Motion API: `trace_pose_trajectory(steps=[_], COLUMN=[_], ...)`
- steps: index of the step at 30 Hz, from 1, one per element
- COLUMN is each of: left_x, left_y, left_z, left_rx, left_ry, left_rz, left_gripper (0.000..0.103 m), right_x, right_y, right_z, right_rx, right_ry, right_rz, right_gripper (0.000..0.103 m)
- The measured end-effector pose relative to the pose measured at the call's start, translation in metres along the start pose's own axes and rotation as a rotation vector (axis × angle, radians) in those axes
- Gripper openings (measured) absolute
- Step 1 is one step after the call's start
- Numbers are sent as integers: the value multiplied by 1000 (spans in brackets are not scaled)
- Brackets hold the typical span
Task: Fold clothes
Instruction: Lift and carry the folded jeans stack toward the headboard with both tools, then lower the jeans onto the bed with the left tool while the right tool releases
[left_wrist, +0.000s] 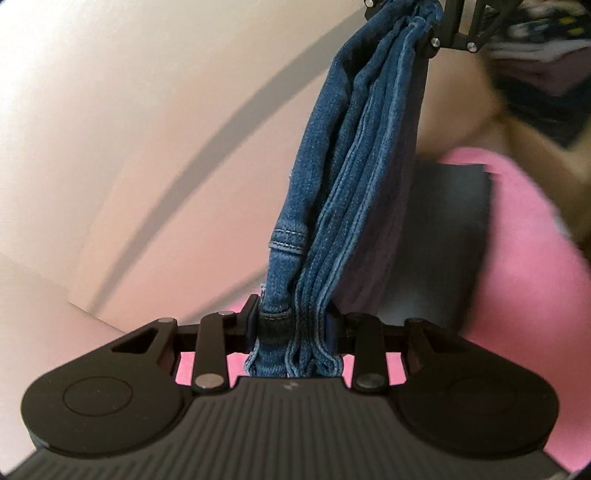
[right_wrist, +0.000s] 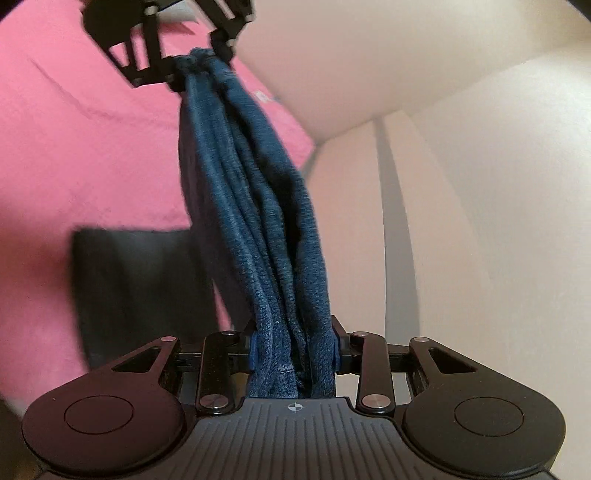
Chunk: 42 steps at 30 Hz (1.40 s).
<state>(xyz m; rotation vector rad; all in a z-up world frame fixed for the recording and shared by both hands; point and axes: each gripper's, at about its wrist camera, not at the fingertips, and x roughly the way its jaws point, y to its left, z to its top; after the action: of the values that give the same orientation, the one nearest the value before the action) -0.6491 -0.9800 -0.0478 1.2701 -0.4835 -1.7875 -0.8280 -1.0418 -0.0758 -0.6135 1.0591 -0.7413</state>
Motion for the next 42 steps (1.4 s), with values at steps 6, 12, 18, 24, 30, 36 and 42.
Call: trace_pose_trajectory(steps=[6,12,18,24,30,36,42], left_x=[136,158,163,159,156,164,144], left_y=[-120,-184,-158,-172,-161,-185,-151], left_z=[-25,-42,-51,-73,-68,-82,-78], left_rx=[87,183,241,272,227,248,101], left_ry=[68,64,25,26,24,83,155], left_rz=[-116,-179,-145,-133,-54,-114,-205], left_gripper=[32,33,33,32,32,39,42], right_x=[85,75,76,77,86,69,56], right_y=[103,123,117,126,141,130,98], right_z=[-78,-105,-98,-100,-96,-95,-85], right_rx=[55,146,266,279,271,281,526], right_ry=[107,135,142,156,164,191,203], right_rz=[188,213,203,197,180,212,287], right_gripper=[35,39,39,39,40,52,65])
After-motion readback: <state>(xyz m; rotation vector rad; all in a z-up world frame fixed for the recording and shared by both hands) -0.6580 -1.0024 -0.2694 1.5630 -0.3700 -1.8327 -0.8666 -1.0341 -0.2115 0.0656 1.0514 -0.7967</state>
